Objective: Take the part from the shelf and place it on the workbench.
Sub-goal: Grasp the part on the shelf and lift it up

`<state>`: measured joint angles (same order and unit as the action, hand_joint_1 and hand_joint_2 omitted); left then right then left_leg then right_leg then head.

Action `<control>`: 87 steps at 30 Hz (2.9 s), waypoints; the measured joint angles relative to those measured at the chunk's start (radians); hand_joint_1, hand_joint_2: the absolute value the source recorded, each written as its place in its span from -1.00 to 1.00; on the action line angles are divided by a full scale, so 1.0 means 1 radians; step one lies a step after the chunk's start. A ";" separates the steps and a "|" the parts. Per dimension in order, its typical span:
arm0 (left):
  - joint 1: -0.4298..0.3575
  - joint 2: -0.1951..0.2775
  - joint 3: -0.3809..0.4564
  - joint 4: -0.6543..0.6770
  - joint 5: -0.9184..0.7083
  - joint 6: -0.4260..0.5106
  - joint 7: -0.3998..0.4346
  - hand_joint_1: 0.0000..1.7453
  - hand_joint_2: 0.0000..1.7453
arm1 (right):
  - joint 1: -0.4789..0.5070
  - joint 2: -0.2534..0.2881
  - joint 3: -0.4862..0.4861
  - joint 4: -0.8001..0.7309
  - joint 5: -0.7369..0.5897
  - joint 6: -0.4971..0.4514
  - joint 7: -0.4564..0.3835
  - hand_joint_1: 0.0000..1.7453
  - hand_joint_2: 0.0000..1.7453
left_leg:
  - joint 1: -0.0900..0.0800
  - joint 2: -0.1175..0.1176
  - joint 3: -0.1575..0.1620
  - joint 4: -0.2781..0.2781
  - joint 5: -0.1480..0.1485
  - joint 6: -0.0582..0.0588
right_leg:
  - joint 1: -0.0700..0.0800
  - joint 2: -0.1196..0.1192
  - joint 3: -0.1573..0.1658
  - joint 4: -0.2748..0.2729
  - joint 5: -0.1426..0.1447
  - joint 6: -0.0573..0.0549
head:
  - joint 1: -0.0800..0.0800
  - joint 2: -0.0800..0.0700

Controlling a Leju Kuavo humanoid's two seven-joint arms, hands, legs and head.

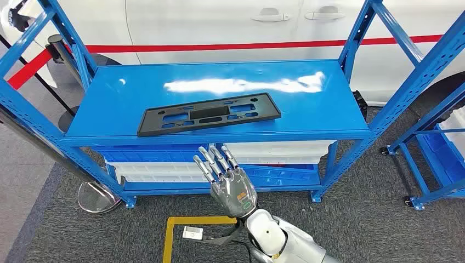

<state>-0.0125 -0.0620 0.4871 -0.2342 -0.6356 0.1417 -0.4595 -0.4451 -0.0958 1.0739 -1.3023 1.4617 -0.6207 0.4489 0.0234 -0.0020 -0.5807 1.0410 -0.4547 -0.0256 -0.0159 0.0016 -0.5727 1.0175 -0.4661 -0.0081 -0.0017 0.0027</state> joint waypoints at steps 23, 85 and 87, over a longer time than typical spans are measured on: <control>-0.010 0.001 0.044 0.005 -0.032 -0.042 -0.004 -1.00 -1.00 | -0.022 0.093 0.049 0.146 0.102 -0.066 0.015 -1.00 1.00 | -0.022 -0.001 -0.014 0.029 -0.033 0.023 | 0.010 -0.004 0.014 -0.031 0.012 -0.021 | 0.000 0.000; -0.015 0.008 0.187 0.012 -0.193 -0.081 -0.010 -1.00 -1.00 | 0.177 0.263 -0.594 0.174 -0.081 -0.018 -0.452 -1.00 1.00 | -0.016 -0.005 -0.031 0.004 0.009 0.019 | 0.015 0.004 0.006 -0.012 -0.004 -0.015 | 0.005 0.000; -0.015 0.008 0.188 0.012 -0.200 -0.081 -0.008 -1.00 -1.00 | 0.173 0.267 -0.594 0.172 -0.082 -0.013 -0.452 -1.00 1.00 | -0.015 -0.004 -0.067 0.091 -0.046 0.012 | 0.011 0.001 0.012 -0.021 0.001 -0.022 | 0.003 0.000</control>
<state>-0.0277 -0.0535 0.6752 -0.2225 -0.8356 0.0610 -0.4675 -0.2725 0.1715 0.4803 -1.1298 1.3792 -0.6334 -0.0030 0.0082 -0.0056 -0.6479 1.1321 -0.5009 -0.0136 -0.0050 0.0026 -0.5608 0.9966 -0.4651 -0.0306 0.0013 0.0027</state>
